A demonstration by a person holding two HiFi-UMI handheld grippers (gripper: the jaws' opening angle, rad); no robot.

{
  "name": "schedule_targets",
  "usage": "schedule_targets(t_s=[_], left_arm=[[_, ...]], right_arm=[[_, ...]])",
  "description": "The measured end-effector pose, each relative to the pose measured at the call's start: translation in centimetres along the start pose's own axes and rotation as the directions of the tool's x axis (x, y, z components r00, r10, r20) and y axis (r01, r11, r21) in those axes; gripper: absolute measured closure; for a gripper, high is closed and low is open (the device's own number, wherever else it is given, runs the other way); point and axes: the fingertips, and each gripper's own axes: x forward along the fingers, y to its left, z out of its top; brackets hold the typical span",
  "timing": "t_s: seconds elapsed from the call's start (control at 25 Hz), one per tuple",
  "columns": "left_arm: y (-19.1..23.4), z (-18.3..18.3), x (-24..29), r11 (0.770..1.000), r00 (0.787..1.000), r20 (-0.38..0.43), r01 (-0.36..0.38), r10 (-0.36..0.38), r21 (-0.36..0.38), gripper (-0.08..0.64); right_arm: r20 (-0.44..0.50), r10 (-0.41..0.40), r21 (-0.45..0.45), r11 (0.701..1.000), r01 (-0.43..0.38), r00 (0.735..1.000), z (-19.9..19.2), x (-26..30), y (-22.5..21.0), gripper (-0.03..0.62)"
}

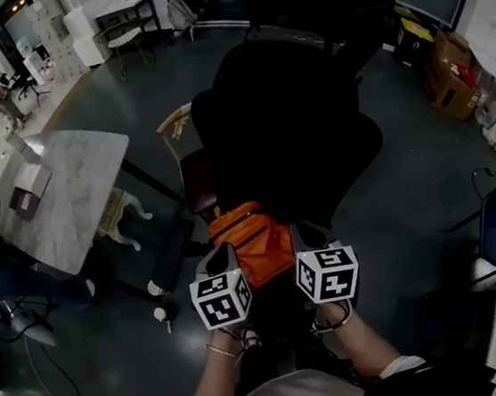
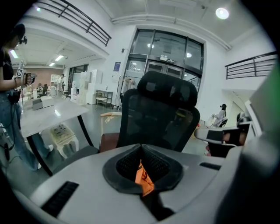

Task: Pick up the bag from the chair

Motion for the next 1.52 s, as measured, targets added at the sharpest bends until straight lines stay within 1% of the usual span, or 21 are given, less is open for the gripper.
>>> schedule_targets(t_s=[0.12,0.24,0.36,0.56,0.72,0.88,1.16,1.36,1.52], left_arm=[[0.9,-1.0,0.2,0.999,1.0,-0.01,-0.025,0.024,-0.024,0.543],[2.1,-2.1,0.7,0.998,0.999,-0.022,-0.043,0.042,-0.038,0.543],[3.5,-3.3,1.3,0.997,0.997,-0.035,-0.065,0.063,-0.049,0.543],[6.0,-6.3,2.6,0.994,0.994,-0.076,-0.089,0.085,-0.059,0.543],[7.3,-8.8,4.1,0.993,0.989,-0.113,-0.104,0.097,-0.058,0.543],[8.0,-11.4,5.8,0.991,0.984,-0.146,-0.109,0.098,-0.072,0.543],[8.3,-16.7,8.2,0.989,0.976,-0.2,-0.106,0.083,-0.106,0.543],[8.5,-20.9,9.4,0.987,0.967,-0.245,-0.105,0.073,-0.118,0.544],[9.6,-23.7,10.3,0.984,0.96,-0.27,-0.117,0.077,-0.133,0.543]], right_arm=[[-0.02,0.014,0.003,1.0,-0.014,1.0,-0.8,0.9,-0.1,0.56],[-0.035,0.025,0.029,0.999,-0.024,0.999,-1.9,2.0,0.0,0.56],[-0.064,0.031,0.04,0.999,-0.029,0.997,-3.7,3.2,0.0,0.56],[-0.132,0.026,0.013,1.0,-0.024,0.991,-7.5,4.9,-0.5,0.56],[-0.162,0.023,0.011,1.0,-0.021,0.986,-9.8,6.3,-1.3,0.56],[-0.186,0.028,0.023,0.999,-0.025,0.982,-12.1,8.1,-1.4,0.56],[-0.235,0.024,0.063,0.998,-0.009,0.972,-17.3,10.1,-2.2,0.56],[-0.277,0.019,0.067,0.998,0.0,0.961,-21.2,11.0,-3.1,0.56],[-0.301,0.014,0.071,0.997,0.008,0.954,-23.9,12.1,-3.4,0.56]])
